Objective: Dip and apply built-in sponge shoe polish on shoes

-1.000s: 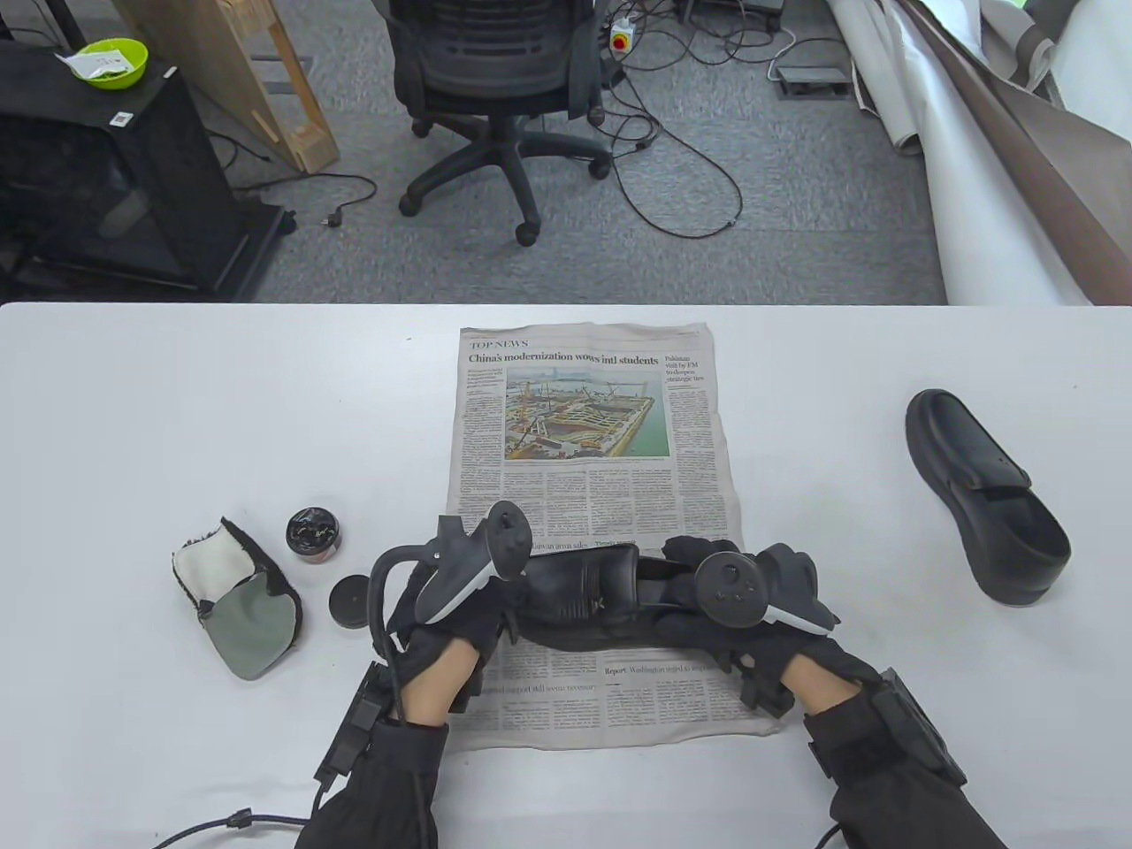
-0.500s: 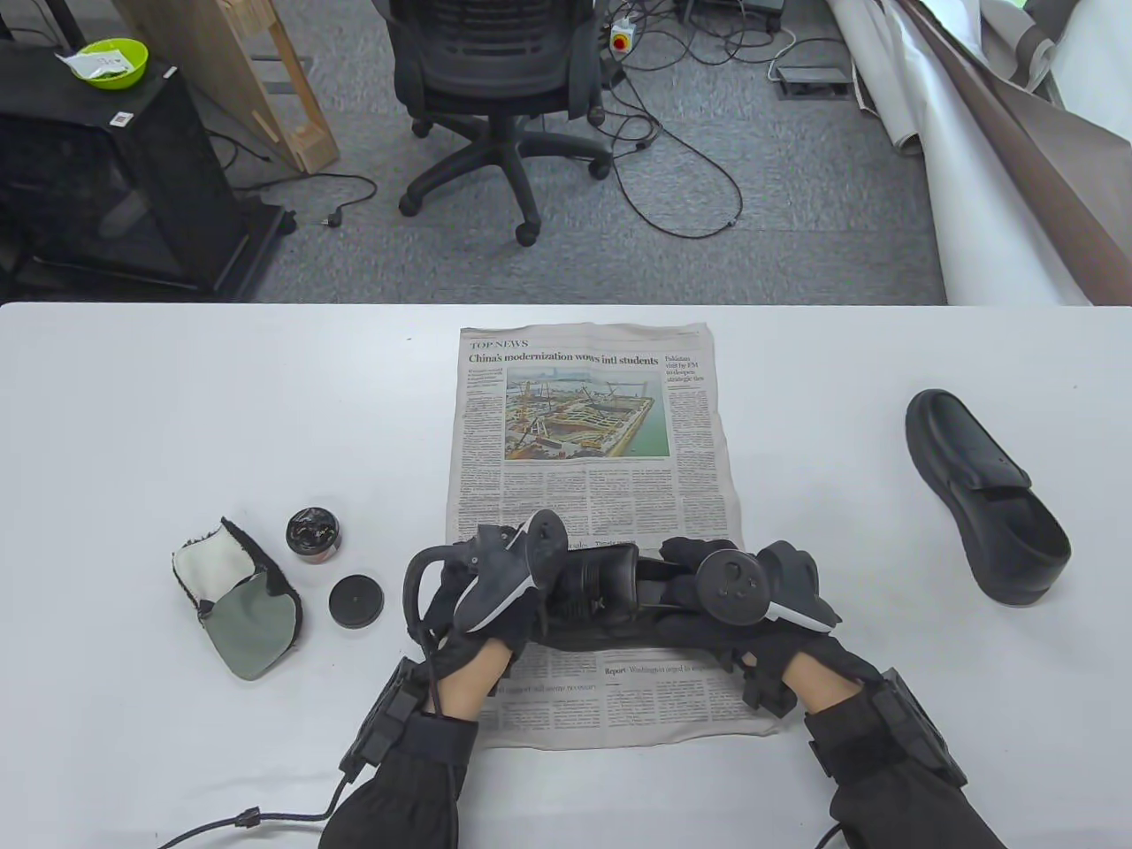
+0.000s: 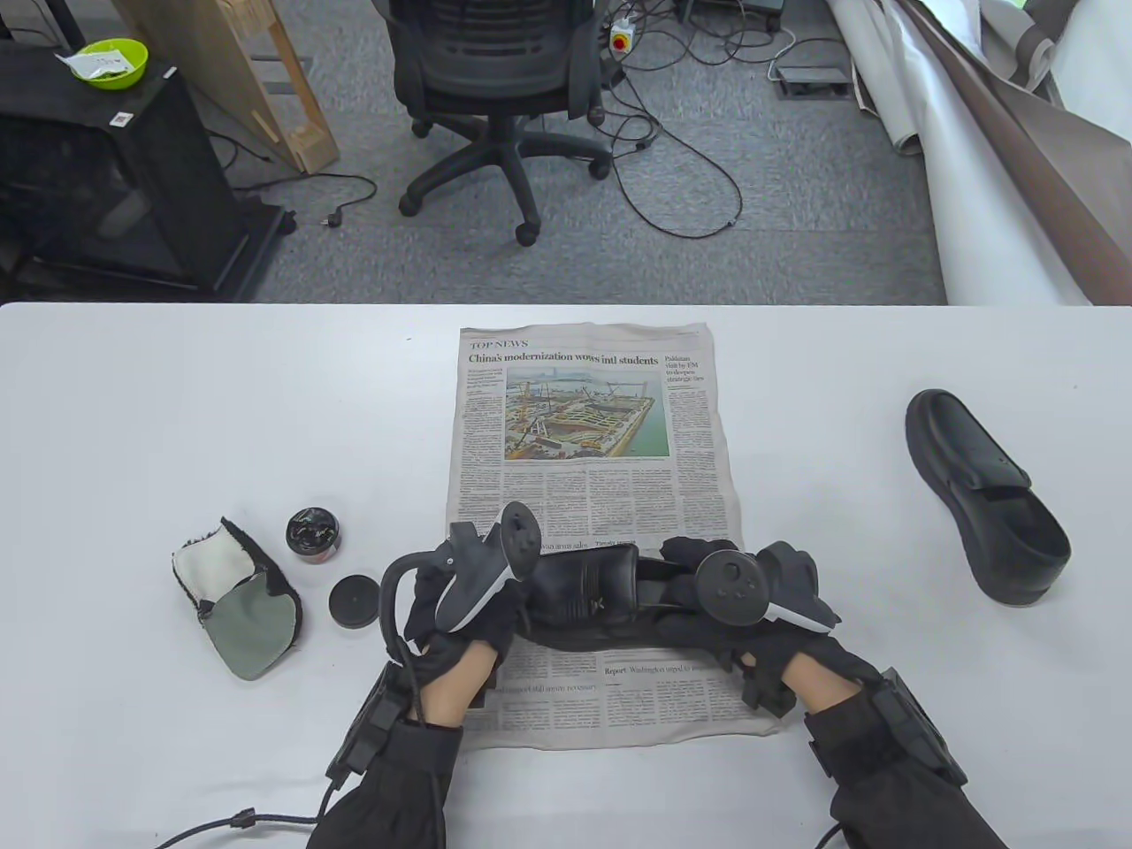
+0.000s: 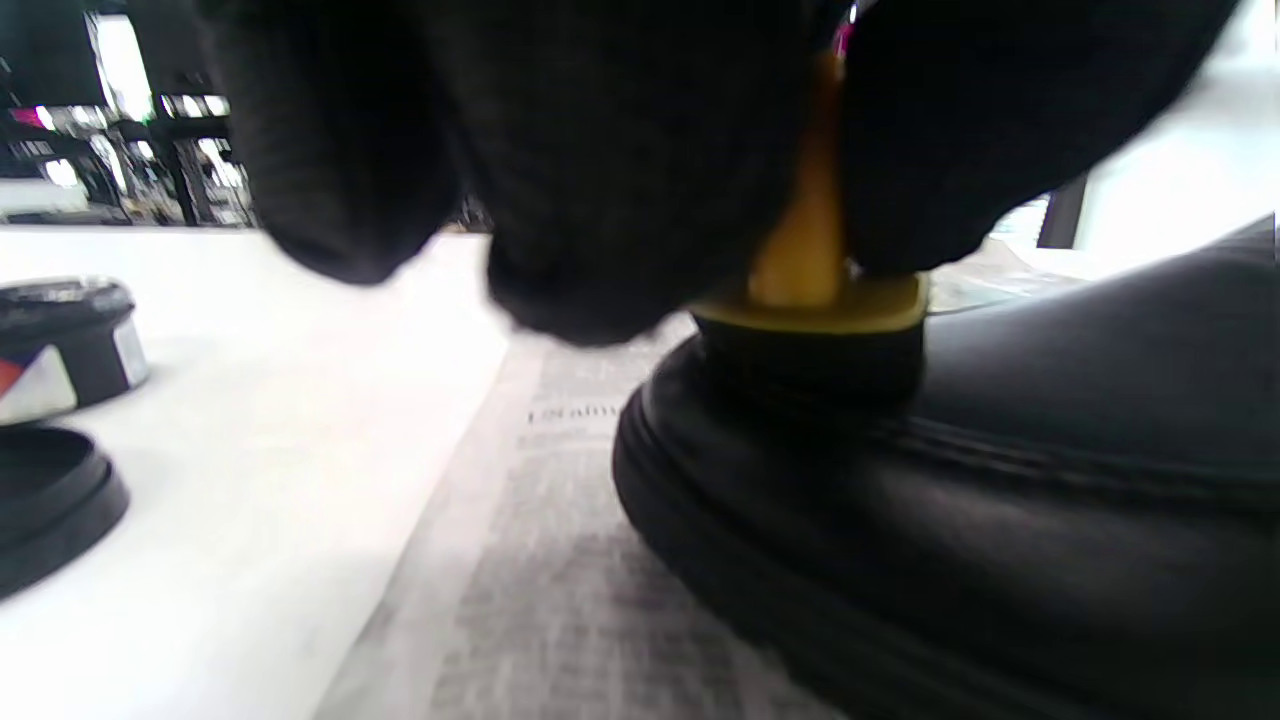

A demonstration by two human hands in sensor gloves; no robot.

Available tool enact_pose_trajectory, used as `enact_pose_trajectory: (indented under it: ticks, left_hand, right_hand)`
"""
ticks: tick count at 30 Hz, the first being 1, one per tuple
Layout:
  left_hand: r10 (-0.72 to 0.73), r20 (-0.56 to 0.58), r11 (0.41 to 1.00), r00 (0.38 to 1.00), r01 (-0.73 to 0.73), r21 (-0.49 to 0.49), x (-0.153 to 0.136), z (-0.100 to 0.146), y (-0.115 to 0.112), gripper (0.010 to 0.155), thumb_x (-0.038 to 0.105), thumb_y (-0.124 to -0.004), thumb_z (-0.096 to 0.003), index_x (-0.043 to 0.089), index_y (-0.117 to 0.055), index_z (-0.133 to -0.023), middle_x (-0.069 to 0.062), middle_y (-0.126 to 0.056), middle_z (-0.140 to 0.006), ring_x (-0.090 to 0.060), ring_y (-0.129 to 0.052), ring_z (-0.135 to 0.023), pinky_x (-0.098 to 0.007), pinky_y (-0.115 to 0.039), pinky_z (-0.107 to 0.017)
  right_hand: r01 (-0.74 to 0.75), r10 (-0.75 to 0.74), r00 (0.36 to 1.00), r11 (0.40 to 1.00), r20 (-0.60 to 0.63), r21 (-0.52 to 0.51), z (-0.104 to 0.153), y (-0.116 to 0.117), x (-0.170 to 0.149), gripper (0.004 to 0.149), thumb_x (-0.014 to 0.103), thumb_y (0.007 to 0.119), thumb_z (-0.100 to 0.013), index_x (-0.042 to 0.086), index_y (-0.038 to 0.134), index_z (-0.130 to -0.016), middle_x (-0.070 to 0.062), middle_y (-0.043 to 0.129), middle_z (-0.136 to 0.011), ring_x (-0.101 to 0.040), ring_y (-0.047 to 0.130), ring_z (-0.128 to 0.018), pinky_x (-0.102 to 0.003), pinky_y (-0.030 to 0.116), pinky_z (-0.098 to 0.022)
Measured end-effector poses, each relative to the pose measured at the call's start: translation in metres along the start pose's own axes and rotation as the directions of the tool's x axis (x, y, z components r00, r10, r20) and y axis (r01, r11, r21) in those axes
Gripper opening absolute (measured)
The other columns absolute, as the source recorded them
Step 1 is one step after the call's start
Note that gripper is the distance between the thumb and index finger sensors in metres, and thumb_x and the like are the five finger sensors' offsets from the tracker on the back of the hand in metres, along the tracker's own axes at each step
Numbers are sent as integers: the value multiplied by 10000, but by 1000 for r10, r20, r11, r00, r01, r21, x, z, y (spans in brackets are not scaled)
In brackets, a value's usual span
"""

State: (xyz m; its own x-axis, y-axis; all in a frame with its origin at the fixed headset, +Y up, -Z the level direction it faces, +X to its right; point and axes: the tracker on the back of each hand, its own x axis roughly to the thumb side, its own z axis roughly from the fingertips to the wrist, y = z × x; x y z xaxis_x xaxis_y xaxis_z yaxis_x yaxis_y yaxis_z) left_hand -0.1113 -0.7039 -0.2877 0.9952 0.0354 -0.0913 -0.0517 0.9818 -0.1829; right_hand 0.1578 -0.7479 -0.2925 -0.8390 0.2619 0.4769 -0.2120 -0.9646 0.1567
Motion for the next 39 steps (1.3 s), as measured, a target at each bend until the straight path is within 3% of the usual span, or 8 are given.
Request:
enact_pose_trajectory:
  ticks: [6,11,14,17,27,34,35,39]
  left_hand:
    - [88,199,993,976,-70,-95,10,2,-5,477,507,-936,-400,256,-860,-798,-17,-1033,-612,1,-1082,-266,-361,-925,-469]
    - [90,165,991,982,-105,83,21,-2,-6,473,517,-912,-410,252,-856,-797,-11,-1030,-594,-5,-1062,-241,-363,-920,-463]
    - [-25,128,979,991,-2,205,30,-4,-6,475,523,-906,-409,252,-856,-796,-8,-1027,-583,-6,-1051,-228,-366,-917,-460]
    - [-89,90,970,992,66,232,33,-8,-6,475,523,-910,-406,253,-857,-794,-8,-1026,-581,-8,-1049,-227,-369,-916,-461]
    - [-82,-61,984,995,91,152,4,-2,-2,475,515,-931,-407,227,-869,-780,-30,-1026,-554,-15,-1037,-202,-375,-917,-449]
    - [75,220,995,973,-60,-77,11,1,-4,471,509,-939,-402,252,-862,-790,-21,-1024,-590,-2,-1056,-240,-357,-923,-461]
    - [115,205,991,972,-98,-92,13,1,-5,472,507,-940,-401,255,-860,-791,-22,-1026,-597,-3,-1064,-245,-356,-925,-459]
    - [149,202,987,968,-159,36,24,-5,-4,473,510,-930,-402,252,-862,-792,-14,-1036,-586,6,-1063,-225,-350,-934,-435]
  right_hand:
    - [-1,1,1000,1000,4,5,0,0,0,407,540,820,-338,346,883,-689,27,487,-1043,-353,696,-914,-554,659,-678]
    - [14,-14,1000,1000,14,12,0,0,-1,405,542,826,-333,351,885,-686,27,484,-1045,-356,689,-917,-556,652,-683]
    - [17,-18,1000,1000,17,15,-1,0,-2,404,541,827,-335,350,886,-686,24,483,-1045,-357,689,-916,-555,652,-682]
    - [4,-4,1000,1000,8,7,0,0,-1,404,541,824,-337,348,885,-687,24,485,-1044,-354,694,-914,-555,656,-679]
    - [8,-8,1000,1000,4,2,0,0,-1,406,537,825,-336,339,888,-685,12,489,-1042,-356,699,-909,-556,657,-677]
    - [13,-13,1000,1000,5,3,0,0,-1,404,537,828,-334,345,890,-683,13,491,-1041,-356,697,-910,-556,657,-677]
    - [17,-17,1000,1000,8,4,0,-1,-1,400,538,832,-332,352,892,-681,14,494,-1042,-358,697,-911,-557,656,-678]
    - [38,-38,999,999,19,6,0,-1,-2,398,534,840,-330,350,897,-677,0,496,-1043,-365,694,-910,-562,651,-679]
